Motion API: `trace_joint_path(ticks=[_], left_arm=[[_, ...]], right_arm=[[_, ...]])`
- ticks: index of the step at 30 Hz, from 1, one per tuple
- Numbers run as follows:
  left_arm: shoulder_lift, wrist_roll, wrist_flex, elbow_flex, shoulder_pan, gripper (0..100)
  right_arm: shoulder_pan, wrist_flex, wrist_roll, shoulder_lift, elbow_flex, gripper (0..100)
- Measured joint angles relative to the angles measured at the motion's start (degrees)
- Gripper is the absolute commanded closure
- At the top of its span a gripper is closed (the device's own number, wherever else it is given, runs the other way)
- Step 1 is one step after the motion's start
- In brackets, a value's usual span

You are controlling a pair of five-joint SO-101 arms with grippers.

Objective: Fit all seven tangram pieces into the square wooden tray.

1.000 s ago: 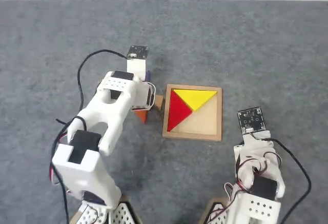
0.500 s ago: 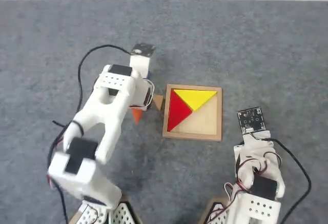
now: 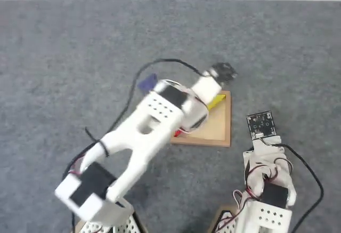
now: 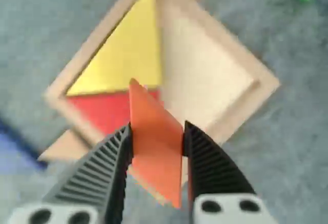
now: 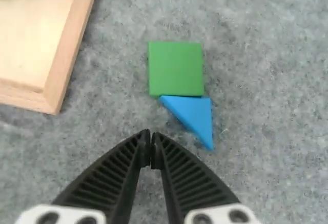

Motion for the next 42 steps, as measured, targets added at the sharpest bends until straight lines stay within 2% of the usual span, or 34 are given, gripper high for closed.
trace_joint_path(ticks=[4, 8, 17, 22, 26, 30, 35, 38, 42], left_arm=[[6.59, -0.35, -6.07, 0.0, 3.25, 92], [10.46, -0.7, -8.18, 0.0, 5.19, 86], [10.99, -0.44, -11.43, 0.09, 1.76, 85], [10.2, 0.62, -11.43, 0.09, 1.93, 82], [10.2, 4.48, -11.87, 0.09, 1.93, 82], [10.2, 9.76, -16.79, 0.88, 1.49, 82], [8.53, 15.74, -20.75, 3.08, -3.6, 84], [4.92, 15.74, -20.66, 4.13, -7.38, 84], [1.49, 11.52, -20.66, 9.58, -6.77, 84]], right_arm=[[0.0, 0.0, 0.0, 0.0, 0.0, 99.2], [0.0, 0.0, 0.0, 0.0, 0.0, 99.2], [0.0, 0.62, 1.58, 0.0, 0.0, 99.2], [0.0, 0.62, 1.67, 0.0, 0.0, 99.2], [0.0, 0.62, 1.85, 0.0, 0.0, 99.2], [0.0, 0.62, 1.85, 0.0, 0.0, 99.2], [-0.62, 0.88, 1.93, 0.0, 0.0, 99.2], [-0.62, 0.88, 1.93, 0.0, 0.0, 99.2], [-0.62, 0.88, 1.93, 0.0, 0.0, 99.2]])
